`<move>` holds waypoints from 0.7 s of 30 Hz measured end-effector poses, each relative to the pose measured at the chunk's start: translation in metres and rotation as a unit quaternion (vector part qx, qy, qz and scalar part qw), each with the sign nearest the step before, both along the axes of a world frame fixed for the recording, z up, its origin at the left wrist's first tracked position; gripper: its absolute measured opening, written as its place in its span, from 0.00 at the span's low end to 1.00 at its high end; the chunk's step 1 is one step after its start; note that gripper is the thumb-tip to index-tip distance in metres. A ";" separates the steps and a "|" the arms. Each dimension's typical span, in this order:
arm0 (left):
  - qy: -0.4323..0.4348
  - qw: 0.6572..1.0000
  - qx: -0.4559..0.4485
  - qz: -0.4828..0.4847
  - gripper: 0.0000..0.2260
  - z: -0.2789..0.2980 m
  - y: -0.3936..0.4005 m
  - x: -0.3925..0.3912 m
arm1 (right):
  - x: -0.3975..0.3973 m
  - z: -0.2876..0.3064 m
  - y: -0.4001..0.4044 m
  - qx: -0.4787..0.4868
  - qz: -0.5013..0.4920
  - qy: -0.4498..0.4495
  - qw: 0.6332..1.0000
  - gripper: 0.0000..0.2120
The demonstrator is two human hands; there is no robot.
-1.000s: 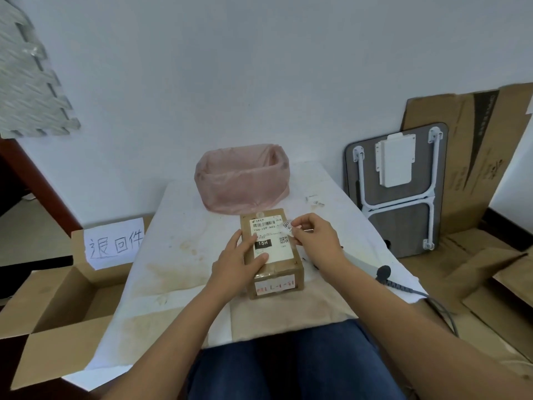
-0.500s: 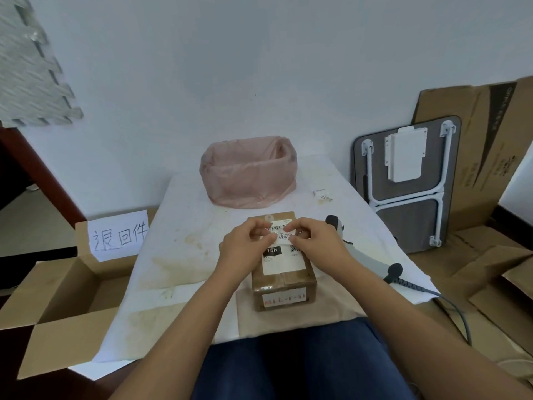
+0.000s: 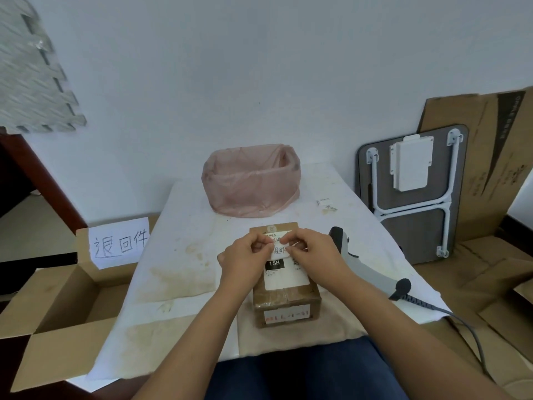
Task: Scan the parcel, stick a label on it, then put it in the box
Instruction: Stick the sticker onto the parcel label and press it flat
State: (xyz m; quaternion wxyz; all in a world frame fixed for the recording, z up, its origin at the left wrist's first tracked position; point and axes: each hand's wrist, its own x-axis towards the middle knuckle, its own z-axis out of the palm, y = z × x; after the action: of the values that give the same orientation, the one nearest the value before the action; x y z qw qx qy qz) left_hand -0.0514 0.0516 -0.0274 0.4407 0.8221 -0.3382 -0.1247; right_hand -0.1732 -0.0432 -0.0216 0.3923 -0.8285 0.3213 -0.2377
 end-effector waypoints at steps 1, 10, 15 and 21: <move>-0.002 1.000 0.002 0.000 0.07 -0.001 0.000 0.001 | 0.000 -0.001 0.000 -0.004 -0.001 0.001 1.000 0.09; -0.023 1.000 0.000 0.006 0.05 -0.006 -0.004 -0.002 | 0.004 -0.002 0.000 -0.050 -0.006 0.023 0.998 0.09; -0.035 0.999 0.001 0.005 0.03 -0.008 -0.003 -0.002 | 0.007 -0.006 0.000 -0.071 -0.008 0.031 0.997 0.09; -0.060 0.998 0.016 -0.003 0.03 -0.007 -0.003 -0.003 | 0.005 -0.013 0.002 -0.086 -0.016 0.037 0.995 0.10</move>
State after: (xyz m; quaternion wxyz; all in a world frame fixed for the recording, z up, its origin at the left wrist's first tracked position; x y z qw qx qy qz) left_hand -0.0542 0.0485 -0.0349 0.4059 0.8339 -0.3649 -0.0816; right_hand -0.1682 -0.0410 -0.0347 0.3037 -0.8621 0.3273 -0.2397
